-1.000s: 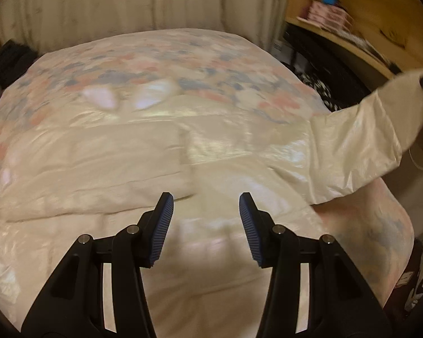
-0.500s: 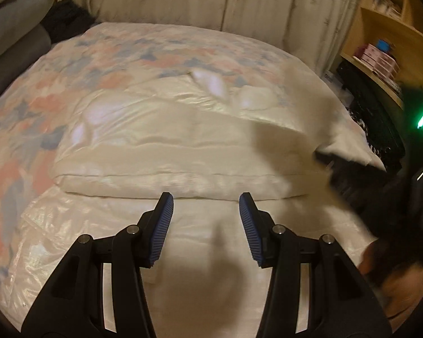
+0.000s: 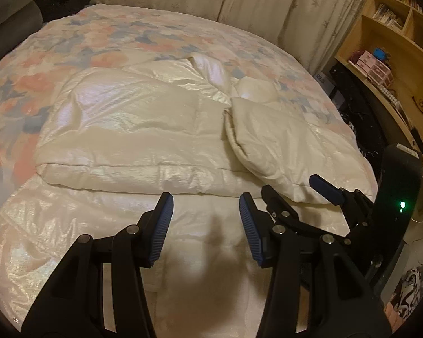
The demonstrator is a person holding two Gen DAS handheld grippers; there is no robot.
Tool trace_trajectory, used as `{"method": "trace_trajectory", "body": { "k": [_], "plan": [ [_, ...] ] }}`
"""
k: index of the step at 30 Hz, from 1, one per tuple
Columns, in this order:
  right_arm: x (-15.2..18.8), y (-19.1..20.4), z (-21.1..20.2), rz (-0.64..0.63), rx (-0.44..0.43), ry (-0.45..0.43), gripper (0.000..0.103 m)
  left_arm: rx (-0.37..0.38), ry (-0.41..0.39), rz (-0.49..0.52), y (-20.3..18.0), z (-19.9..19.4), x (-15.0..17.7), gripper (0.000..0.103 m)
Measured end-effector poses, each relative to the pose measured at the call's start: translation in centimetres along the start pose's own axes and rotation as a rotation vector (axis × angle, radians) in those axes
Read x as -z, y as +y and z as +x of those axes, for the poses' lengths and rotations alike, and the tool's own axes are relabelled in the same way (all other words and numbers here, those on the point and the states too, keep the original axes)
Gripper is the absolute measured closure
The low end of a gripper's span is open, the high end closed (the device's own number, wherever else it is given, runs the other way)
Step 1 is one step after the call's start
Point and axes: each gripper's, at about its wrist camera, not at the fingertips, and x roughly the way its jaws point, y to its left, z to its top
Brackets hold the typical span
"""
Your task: Fold large clothes
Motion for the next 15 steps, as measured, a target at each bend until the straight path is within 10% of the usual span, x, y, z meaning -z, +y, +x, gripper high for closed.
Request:
{"method": "trace_trajectory", "body": {
  "k": [7,15],
  "plan": [
    [1.0,-0.9,-5.6,0.046,0.014,-0.025,0.028,0.089,0.008,0.006,-0.9,0.0,-0.5,0.055],
    [3.6,-5.8,-11.5,0.208,0.020,-0.046,0.028,0.360,0.103,-0.108,-1.3,3.3,-2.1,0.053]
  ]
}}
